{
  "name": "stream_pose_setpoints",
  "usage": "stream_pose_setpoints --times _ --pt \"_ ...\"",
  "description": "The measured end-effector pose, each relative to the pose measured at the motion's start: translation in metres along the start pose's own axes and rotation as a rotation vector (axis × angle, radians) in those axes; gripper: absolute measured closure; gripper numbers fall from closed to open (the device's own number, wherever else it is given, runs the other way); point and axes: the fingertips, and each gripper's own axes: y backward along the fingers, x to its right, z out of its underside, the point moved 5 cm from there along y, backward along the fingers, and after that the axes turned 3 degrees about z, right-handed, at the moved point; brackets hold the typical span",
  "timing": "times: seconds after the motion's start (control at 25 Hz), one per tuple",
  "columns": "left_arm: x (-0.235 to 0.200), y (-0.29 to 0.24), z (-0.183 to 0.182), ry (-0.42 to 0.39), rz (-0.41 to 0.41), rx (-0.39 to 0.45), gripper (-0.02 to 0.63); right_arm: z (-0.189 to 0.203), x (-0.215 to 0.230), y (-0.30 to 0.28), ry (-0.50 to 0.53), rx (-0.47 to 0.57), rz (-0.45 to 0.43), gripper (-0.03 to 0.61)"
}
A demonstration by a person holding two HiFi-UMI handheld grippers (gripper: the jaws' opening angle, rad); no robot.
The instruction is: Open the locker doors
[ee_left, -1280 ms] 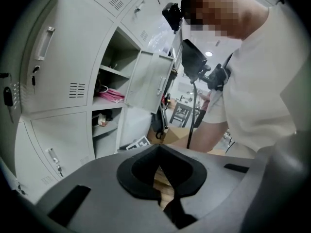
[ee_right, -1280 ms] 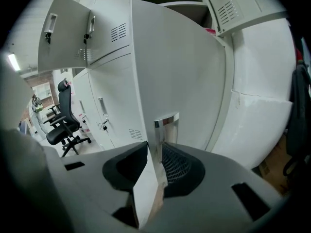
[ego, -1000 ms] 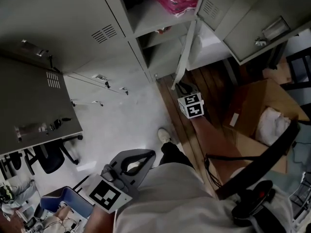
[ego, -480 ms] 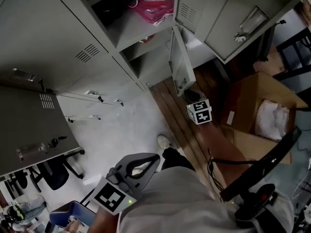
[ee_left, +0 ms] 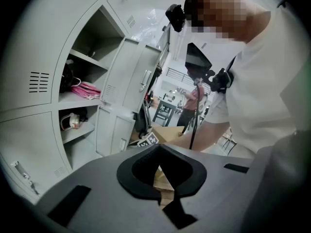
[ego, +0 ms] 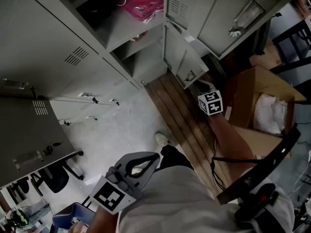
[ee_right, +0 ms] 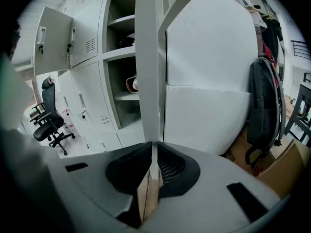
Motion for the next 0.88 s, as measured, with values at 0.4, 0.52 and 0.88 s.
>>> stream_pose_setpoints --times 0.4,0.52,0.88 --pt "-0.011 0.001 0.000 0.009 -0.009 -0.004 0.603 -0.002 0.038 -0.003 0.030 -0.023 0.025 0.541" --pt "-0.014 0.001 -0.001 0.004 -0.013 -0.007 0.603 -0.003 0.045 -0.005 0.034 -0.024 0.034 0.555" --pt "-0.018 0.004 -0.001 0.008 -0.034 -0.011 0.603 -0.007 0.068 -0.009 0.045 -0.030 0.075 0.558"
